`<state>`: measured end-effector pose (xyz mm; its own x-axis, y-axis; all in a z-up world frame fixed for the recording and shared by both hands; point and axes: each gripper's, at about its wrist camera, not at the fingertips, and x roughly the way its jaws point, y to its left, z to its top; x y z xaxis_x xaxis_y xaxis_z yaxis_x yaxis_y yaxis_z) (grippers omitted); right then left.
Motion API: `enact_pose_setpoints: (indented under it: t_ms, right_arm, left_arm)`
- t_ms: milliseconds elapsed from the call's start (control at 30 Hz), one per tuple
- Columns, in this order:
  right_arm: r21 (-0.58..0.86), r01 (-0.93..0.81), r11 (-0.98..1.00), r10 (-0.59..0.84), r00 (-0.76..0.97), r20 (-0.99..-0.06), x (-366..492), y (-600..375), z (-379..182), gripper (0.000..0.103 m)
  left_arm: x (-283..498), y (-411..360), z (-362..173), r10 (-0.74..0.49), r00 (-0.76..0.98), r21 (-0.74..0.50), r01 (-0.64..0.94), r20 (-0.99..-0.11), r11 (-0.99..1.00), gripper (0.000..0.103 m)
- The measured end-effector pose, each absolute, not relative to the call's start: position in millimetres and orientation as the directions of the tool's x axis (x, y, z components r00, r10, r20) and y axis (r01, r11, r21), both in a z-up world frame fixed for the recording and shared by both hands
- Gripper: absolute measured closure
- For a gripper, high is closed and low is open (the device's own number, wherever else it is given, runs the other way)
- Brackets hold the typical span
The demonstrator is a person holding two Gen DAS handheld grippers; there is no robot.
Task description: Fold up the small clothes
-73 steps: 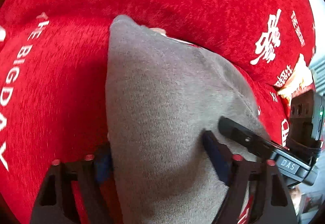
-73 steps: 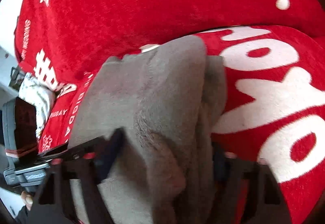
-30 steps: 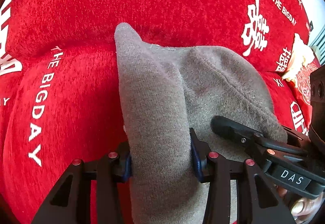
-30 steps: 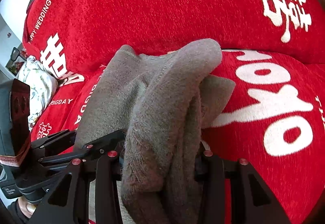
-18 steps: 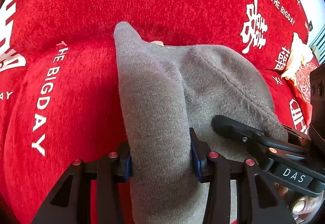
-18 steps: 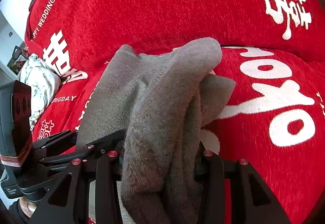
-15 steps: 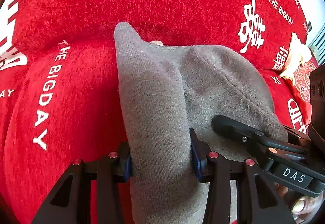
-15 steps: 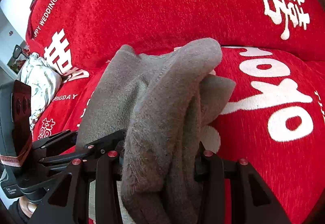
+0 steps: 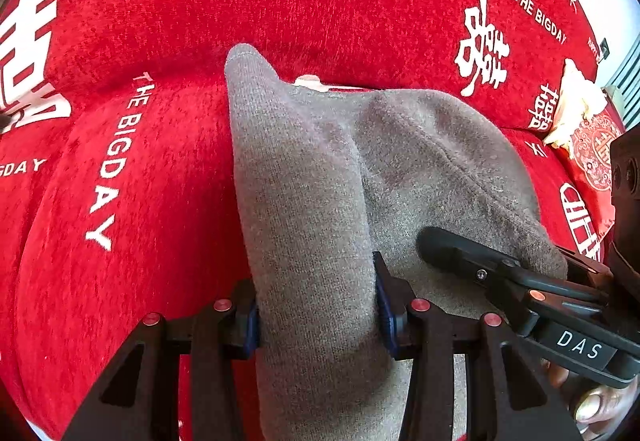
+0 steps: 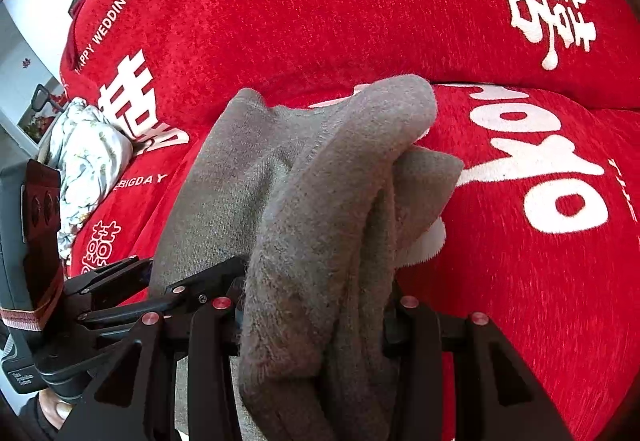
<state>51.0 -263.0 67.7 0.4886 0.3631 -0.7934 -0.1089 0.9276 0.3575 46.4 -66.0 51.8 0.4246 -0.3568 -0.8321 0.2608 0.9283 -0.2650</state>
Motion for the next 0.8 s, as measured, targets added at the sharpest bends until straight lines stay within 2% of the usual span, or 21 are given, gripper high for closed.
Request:
enact_pose_setpoints:
  t_ms: [800]
  right_arm:
    - [0.356, -0.133, 0.925, 0.372, 0.509, -0.776, -3, -240, 72, 0.058]
  left_arm:
    - [-8, -44, 56, -0.349, 0.449, -0.244, 0.275, -0.822, 0.930, 0.057]
